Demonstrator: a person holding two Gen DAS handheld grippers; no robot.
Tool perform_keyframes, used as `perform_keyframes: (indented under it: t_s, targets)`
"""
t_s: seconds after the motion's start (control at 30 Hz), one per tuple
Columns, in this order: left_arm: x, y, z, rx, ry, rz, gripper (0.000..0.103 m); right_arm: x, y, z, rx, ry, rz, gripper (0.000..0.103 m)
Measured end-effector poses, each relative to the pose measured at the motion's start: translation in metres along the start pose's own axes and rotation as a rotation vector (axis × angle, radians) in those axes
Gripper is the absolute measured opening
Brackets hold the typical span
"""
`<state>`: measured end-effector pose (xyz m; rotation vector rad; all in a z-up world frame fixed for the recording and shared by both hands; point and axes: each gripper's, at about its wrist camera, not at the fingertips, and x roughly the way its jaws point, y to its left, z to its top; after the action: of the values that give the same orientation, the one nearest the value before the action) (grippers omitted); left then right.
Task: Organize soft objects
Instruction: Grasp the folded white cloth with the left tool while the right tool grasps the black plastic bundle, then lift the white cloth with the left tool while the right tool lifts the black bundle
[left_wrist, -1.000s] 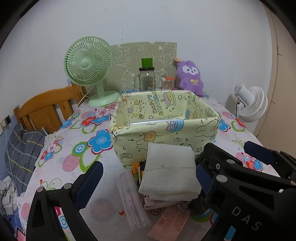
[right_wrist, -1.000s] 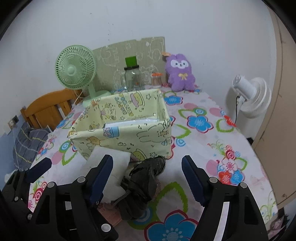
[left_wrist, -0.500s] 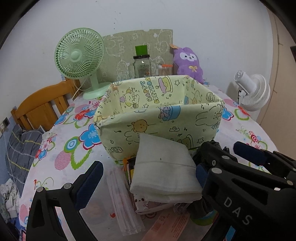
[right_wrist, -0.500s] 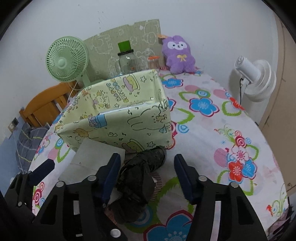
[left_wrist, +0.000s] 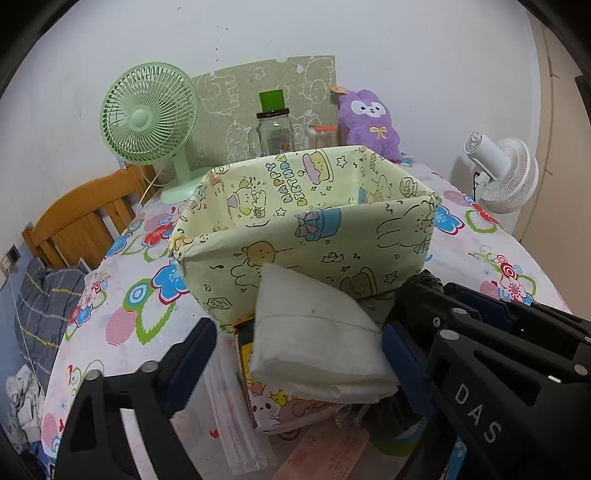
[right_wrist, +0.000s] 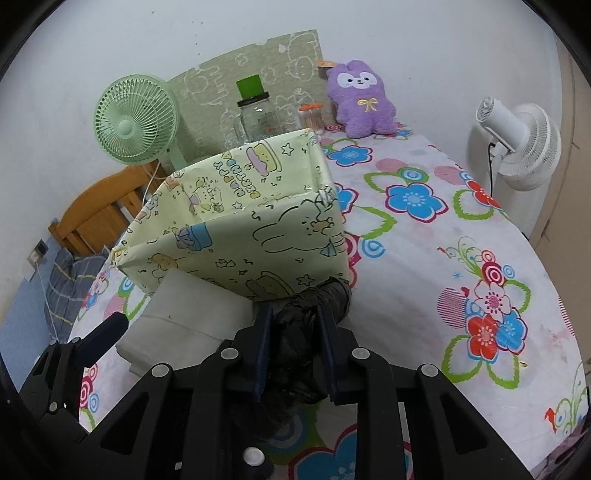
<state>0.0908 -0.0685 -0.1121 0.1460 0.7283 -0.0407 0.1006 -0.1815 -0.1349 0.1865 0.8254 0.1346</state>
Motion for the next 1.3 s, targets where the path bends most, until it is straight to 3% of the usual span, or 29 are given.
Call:
perform_keyframes:
  t_s: [0.13, 0.27, 0.5, 0.8, 1.3]
  targets:
    - [-0.003, -0.003, 0.0, 0.008, -0.004, -0.008, 0.066, -0.002, -0.003, -0.001, 0.005, 0.0, 0.003, 0.027]
    - [-0.006, -0.003, 0.0, 0.007, -0.012, 0.012, 0.038, -0.006, -0.002, -0.002, 0.002, -0.004, 0.003, 0.027]
    - [-0.009, 0.001, -0.001, -0.01, -0.011, -0.008, 0.023, -0.011, 0.002, -0.003, -0.007, -0.011, 0.013, 0.027]
    - [-0.019, 0.009, -0.002, -0.042, -0.026, -0.044, 0.014, -0.022, 0.013, -0.003, -0.027, -0.034, 0.009, 0.027]
    - [-0.048, 0.024, 0.005, -0.086, -0.08, -0.074, 0.011, -0.052, 0.035, 0.005, -0.069, -0.094, -0.006, 0.027]
